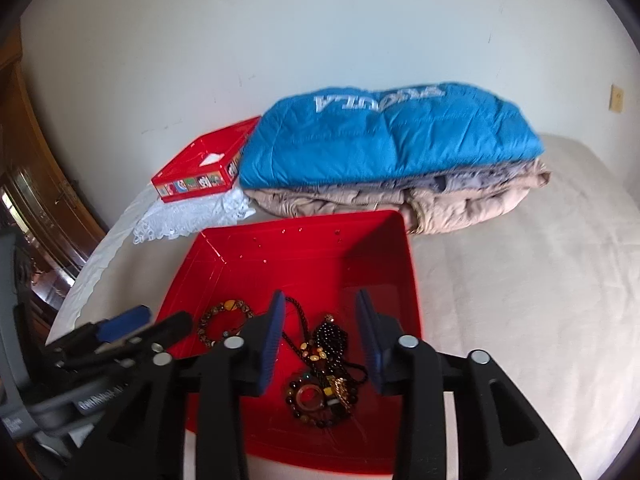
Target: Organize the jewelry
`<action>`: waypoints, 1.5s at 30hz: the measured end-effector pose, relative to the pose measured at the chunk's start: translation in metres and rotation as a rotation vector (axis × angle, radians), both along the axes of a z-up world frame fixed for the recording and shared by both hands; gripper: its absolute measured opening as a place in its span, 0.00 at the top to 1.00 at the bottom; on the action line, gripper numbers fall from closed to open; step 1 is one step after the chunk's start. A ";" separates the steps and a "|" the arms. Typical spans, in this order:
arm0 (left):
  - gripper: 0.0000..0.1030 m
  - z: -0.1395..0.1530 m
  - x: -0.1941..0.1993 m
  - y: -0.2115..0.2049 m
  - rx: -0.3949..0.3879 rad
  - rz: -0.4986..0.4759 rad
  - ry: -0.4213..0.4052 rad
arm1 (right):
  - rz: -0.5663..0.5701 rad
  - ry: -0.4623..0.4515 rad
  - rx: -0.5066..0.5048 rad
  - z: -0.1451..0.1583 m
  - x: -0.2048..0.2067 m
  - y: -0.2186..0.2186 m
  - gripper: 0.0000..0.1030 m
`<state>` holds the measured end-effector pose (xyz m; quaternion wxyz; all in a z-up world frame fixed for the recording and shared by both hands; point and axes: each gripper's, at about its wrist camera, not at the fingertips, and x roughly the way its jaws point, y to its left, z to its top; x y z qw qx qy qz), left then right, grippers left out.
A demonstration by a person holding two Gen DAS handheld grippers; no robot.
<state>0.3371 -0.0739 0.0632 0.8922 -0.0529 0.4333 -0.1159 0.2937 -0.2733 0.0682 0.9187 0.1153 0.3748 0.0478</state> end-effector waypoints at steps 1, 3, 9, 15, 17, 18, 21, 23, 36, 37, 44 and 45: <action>0.21 0.005 -0.006 0.003 0.011 0.005 -0.018 | -0.006 -0.004 -0.005 0.003 -0.005 -0.001 0.55; 0.17 0.012 -0.014 0.007 0.027 0.015 -0.044 | -0.012 -0.010 -0.012 0.006 -0.012 -0.003 0.52; 0.13 0.026 -0.043 0.022 0.036 0.026 -0.072 | -0.033 -0.022 -0.036 0.015 -0.039 -0.005 0.35; 0.06 0.035 -0.071 0.027 0.042 0.011 -0.087 | -0.022 -0.032 -0.051 0.022 -0.065 0.000 0.16; 0.05 0.035 -0.079 0.029 0.045 0.001 -0.090 | -0.019 -0.041 -0.057 0.024 -0.074 0.003 0.13; 0.05 0.035 -0.082 0.029 0.046 -0.003 -0.092 | -0.016 -0.043 -0.059 0.024 -0.078 0.005 0.11; 0.04 0.031 -0.092 0.032 0.063 -0.004 -0.094 | -0.009 -0.042 -0.059 0.023 -0.088 0.010 0.07; 0.04 0.029 -0.096 0.033 0.073 0.000 -0.098 | -0.004 -0.041 -0.064 0.021 -0.094 0.013 0.06; 0.03 0.009 -0.117 0.049 0.065 0.022 -0.100 | -0.004 -0.003 -0.066 0.000 -0.113 0.017 0.04; 0.03 0.009 -0.118 0.049 0.066 0.021 -0.101 | 0.000 0.000 -0.062 -0.002 -0.114 0.017 0.04; 0.03 0.003 -0.125 0.048 0.076 0.010 -0.106 | 0.019 0.007 -0.060 -0.009 -0.121 0.019 0.04; 0.03 0.002 -0.126 0.048 0.078 0.009 -0.105 | 0.021 0.005 -0.058 -0.010 -0.122 0.019 0.04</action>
